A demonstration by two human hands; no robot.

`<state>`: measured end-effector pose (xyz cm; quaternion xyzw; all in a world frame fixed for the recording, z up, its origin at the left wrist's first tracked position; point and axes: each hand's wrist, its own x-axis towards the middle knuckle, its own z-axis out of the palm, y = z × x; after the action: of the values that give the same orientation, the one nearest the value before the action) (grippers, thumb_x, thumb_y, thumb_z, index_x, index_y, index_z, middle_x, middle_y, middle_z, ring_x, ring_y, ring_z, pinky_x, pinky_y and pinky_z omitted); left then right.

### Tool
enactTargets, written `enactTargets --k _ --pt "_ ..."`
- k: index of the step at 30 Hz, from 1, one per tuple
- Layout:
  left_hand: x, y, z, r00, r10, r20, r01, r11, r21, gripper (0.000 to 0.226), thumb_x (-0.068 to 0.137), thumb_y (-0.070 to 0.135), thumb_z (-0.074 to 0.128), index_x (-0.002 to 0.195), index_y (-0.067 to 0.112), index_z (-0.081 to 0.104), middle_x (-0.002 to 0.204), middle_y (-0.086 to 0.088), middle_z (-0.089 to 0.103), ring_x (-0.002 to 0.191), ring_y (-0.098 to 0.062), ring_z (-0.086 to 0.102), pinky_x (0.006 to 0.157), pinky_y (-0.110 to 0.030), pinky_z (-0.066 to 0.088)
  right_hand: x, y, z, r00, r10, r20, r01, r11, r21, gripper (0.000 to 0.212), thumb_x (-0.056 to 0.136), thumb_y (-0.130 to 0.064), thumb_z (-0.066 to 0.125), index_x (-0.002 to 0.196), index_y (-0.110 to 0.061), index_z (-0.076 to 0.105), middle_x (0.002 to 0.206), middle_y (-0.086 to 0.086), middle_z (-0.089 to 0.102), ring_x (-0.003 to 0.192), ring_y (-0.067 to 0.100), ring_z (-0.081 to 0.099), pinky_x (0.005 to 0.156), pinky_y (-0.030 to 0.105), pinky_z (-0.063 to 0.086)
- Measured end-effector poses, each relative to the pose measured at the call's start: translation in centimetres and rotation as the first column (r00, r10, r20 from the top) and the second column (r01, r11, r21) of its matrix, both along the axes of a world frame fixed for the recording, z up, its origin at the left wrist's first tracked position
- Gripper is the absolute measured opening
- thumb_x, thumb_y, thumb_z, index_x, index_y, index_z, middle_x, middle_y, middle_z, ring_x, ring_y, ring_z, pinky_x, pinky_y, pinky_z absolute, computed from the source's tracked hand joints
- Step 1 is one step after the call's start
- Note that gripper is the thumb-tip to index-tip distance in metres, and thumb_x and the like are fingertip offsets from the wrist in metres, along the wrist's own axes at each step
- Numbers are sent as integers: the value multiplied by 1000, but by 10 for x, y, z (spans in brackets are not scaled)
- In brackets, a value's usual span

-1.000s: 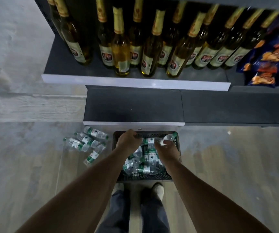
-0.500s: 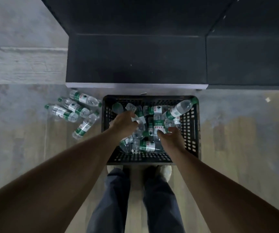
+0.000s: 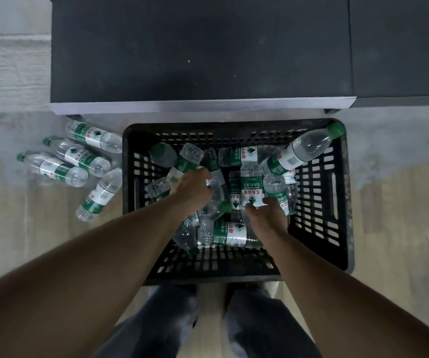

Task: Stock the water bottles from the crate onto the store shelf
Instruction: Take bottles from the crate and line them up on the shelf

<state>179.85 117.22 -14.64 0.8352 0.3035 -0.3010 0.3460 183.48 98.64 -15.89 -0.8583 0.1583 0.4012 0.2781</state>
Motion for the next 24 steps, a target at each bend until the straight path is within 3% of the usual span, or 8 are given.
enactTargets --k 4,8,12,16,21,24 --pt "4 0 -39 1000 -10 -17 10 1000 -13 37 97 21 57 133 15 54 133 -12 59 95 -18 62 87 -39 55 5 0 -39 1000 -4 28 6 997 -71 55 90 -31 64 137 -9 44 130 12 58 111 29 58 81 30 43" --pt "10 3 -65 1000 -5 -29 4 999 -33 37 97 22 56 133 16 53 134 -12 58 114 -26 60 95 -42 51 9 3 -65 999 12 48 -7 994 -110 57 88 -30 67 137 -8 44 130 13 57 110 31 59 86 36 50" --pt "13 7 -80 999 -16 -44 13 999 -53 38 98 25 54 135 18 51 132 -11 58 113 -28 59 95 -42 51 10 11 -84 995 100 15 -96 980 -172 63 85 -38 72 133 -7 43 131 14 50 110 30 56 87 39 52" --pt "13 11 -87 1000 -11 -13 11 999 -46 38 97 26 54 134 17 54 132 -9 58 115 -28 58 96 -43 50 5 17 -98 995 101 9 -97 970 -223 78 76 -31 82 133 -10 33 132 16 44 114 34 51 91 47 52" --pt "10 11 -89 1000 -6 12 7 999 -40 36 96 23 55 131 17 57 129 -7 60 113 -25 59 94 -43 51 7 11 -105 972 204 116 -166 946 -278 66 87 -50 66 129 -11 36 125 11 53 109 29 54 82 42 54" --pt "8 10 -85 1000 6 7 -6 999 -50 37 96 24 55 132 18 56 132 -8 59 113 -24 59 94 -42 51 7 8 -100 958 256 128 -209 931 -299 56 85 -29 71 128 -12 38 120 10 55 104 27 54 78 38 53"
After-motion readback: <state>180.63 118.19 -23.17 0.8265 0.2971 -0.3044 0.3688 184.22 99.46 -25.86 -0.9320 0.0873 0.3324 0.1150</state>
